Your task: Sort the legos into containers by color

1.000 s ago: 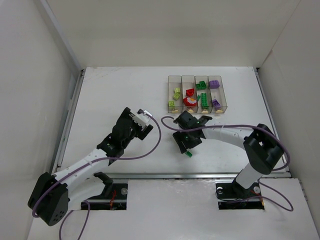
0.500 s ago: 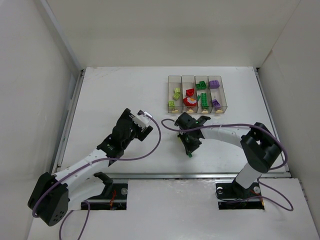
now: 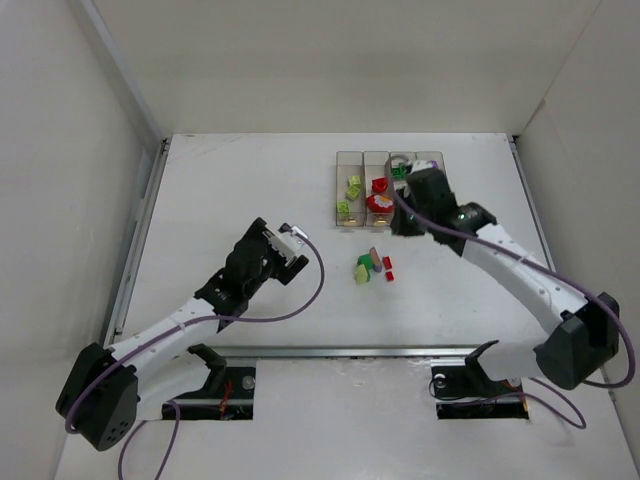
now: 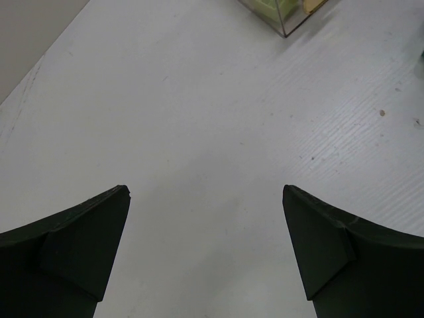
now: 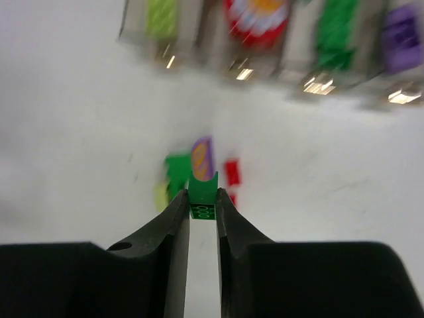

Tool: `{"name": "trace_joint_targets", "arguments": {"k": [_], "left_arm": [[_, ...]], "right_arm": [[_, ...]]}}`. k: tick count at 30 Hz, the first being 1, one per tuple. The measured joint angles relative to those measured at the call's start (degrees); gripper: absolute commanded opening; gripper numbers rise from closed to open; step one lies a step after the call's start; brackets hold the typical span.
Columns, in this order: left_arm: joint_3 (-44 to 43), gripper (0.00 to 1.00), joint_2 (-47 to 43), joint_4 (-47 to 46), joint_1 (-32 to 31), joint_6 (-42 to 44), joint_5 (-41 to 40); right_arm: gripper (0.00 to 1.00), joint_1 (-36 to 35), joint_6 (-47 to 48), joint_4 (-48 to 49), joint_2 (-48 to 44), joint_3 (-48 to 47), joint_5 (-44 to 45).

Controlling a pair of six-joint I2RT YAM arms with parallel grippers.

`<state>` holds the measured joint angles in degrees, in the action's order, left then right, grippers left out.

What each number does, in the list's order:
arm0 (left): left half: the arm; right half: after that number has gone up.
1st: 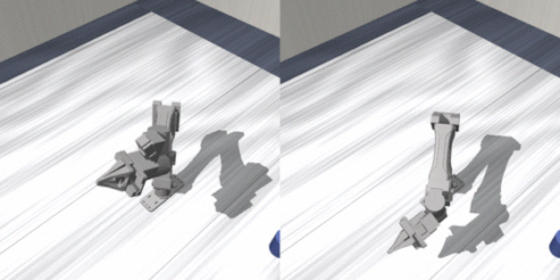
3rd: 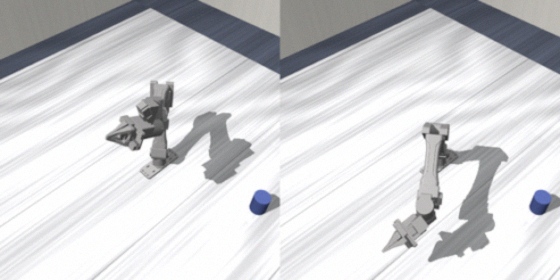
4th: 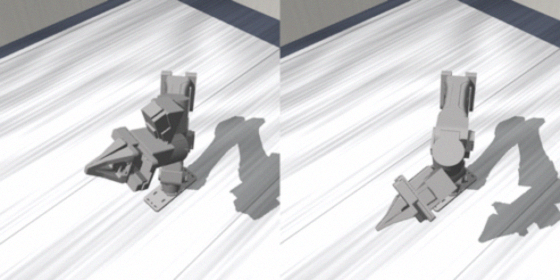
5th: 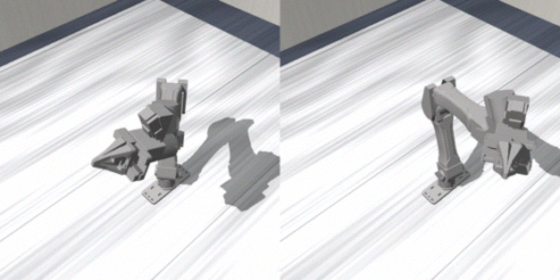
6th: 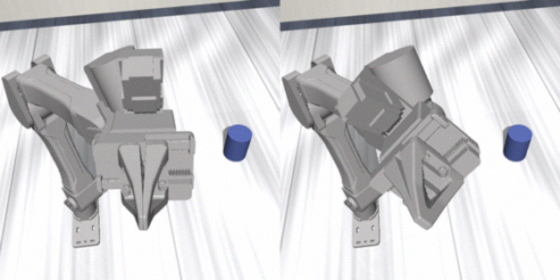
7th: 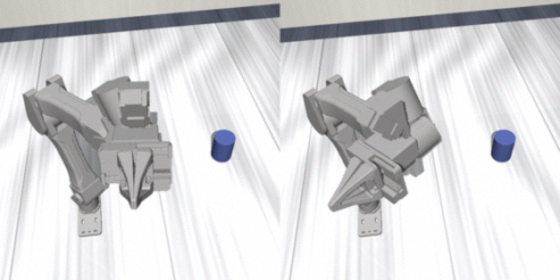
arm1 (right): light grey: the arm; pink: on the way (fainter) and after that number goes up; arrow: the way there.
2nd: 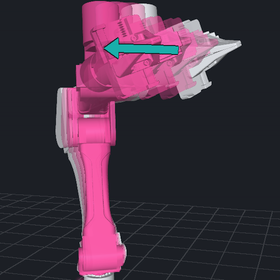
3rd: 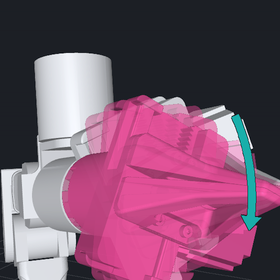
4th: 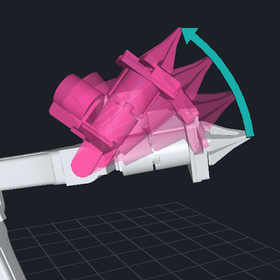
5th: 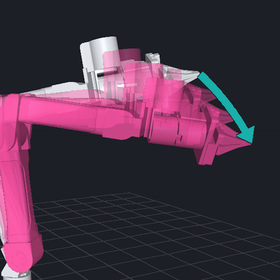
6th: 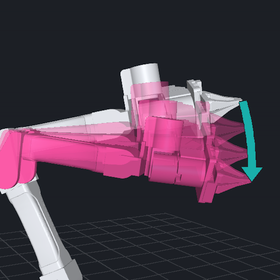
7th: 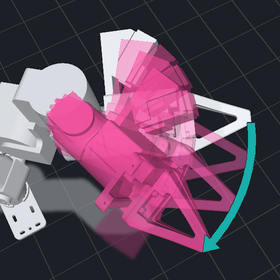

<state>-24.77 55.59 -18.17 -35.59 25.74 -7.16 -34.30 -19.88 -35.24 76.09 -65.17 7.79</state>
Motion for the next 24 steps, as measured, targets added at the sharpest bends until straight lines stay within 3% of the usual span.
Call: {"name": "trace_joint_targets", "arguments": {"k": [4, 7, 9, 10, 11, 14, 16, 20, 24], "left_arm": [[-1.0, 1.0, 2.8, 1.0, -0.7, 2.3, 4.4], [-5.2, 1.0, 7.6, 4.0, -1.4, 4.6, 9.2], [-10.1, 1.0, 12.0, 7.3, -1.6, 5.7, 13.1], [-13.2, 1.0, 14.5, 8.7, -1.6, 6.1, 14.8], [-16.1, 1.0, 17.0, 9.5, -1.7, 6.4, 16.5], [-22.8, 1.0, 22.3, 10.7, -1.7, 7.5, 21.5], [-24.9, 1.0, 23.9, 11.3, -1.7, 8.8, 25.3], [-27.1, 1.0, 26.3, 13.2, -2.0, 11.1, 32.3], [-30.6, 1.0, 31.3, 15.7, -3.3, 13.4, 37.2]], "right_arm": [[0.0, 10.4, 2.0, 3.1, 7.6, -9.5, 3.4], [0.0, 13.5, 5.0, 4.5, 17.9, -16.5, 4.7], [0.05, 14.9, 6.5, 4.9, 24.3, -20.1, 5.0], [0.09, 15.4, 6.9, 4.7, 26.9, -21.7, 5.0], [0.23, 16.1, 7.4, 4.5, 29.3, -23.1, 5.1], [0.5, 17.9, 8.6, 4.4, 34.3, -26.8, 5.3], [0.61, 18.9, 9.7, 4.3, 36.8, -29.7, 5.1], [0.75, 19.3, 11.1, 4.0, 39.1, -33.9, 4.0], [0.76, 19.2, 11.4, 4.0, 39.0, -34.5, 2.3]]}}
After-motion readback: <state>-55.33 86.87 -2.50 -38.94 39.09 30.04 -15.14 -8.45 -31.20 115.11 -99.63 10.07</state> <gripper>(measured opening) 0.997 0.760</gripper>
